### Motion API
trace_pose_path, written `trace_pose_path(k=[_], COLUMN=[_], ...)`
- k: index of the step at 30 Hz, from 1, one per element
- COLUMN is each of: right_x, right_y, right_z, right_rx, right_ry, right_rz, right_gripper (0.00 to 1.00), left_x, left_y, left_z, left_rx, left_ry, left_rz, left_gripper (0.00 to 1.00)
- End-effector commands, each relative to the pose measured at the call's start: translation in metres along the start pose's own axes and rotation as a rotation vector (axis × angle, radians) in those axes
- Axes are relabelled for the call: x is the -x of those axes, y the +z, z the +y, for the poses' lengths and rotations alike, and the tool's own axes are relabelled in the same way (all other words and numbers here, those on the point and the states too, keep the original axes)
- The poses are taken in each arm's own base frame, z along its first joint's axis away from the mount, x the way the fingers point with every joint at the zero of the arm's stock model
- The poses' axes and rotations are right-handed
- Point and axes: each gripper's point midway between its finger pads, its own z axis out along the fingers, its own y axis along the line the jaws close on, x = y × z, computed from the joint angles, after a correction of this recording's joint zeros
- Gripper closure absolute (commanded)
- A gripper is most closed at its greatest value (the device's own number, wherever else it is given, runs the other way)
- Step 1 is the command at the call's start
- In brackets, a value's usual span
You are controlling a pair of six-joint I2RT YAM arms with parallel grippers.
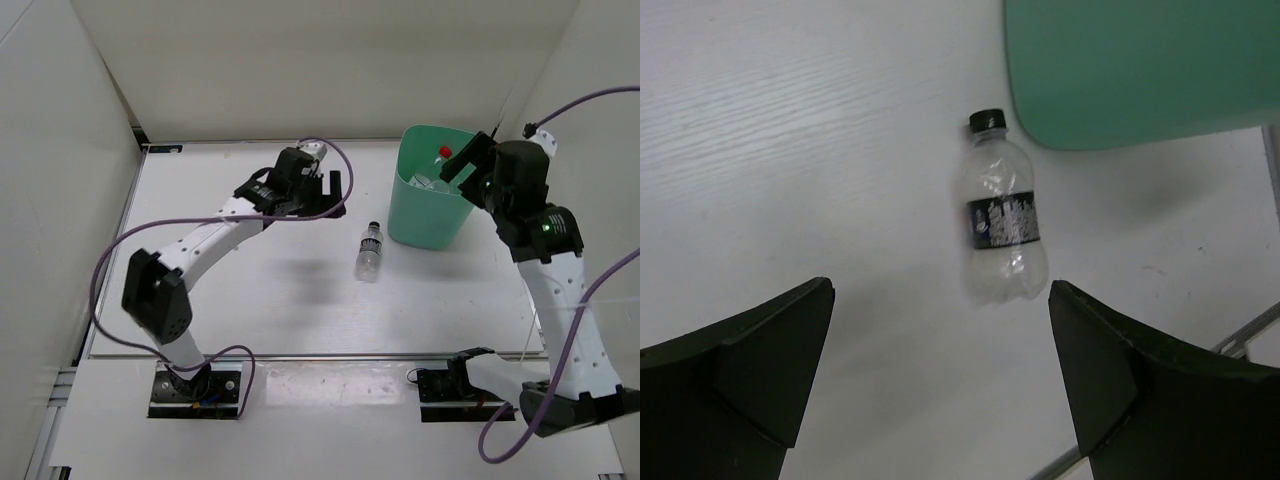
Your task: Put the plastic bottles in the bin
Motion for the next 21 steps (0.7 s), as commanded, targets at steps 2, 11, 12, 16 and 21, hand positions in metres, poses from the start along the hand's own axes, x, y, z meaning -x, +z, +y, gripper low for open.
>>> trace_pose_path(k=[2,11,12,16,21], right_x=[-0.042,-0.053,-0.052,-0.051,-0.044], right_y=[-0.01,-0.03,-0.033,-0.036,-0.048], right_z=[-0.003,-0.014,-0.014,-0.014,-0.012], right_rx=[0.05,0.078,0.084,0.099,0.123], right_ry=[-0.016,-0.045,-0.042,-0.071,-0.084], right_rz=[0.126,0.142,0.134,0.131,0.114], right_gripper=[0.0,0.0,0.0,0.0,0.0], left_x=[0.009,-0.013,-0.017,-0.046,-0.067], left_y=[0.036,0.108,0.112,0.128,0.144], left_z=[-0.029,-0.052,-0.053,-0.048,-0.054], left_rx=[-0.158,-0.311,-0.322,-0.337,-0.406], left_ry=[-0.07,-0.081,-0.092,-0.118,-0.167], left_rz=[0.037,0.163,0.181,0.263,0.328], left_gripper=[0.0,0.0,0.0,0.0,0.0])
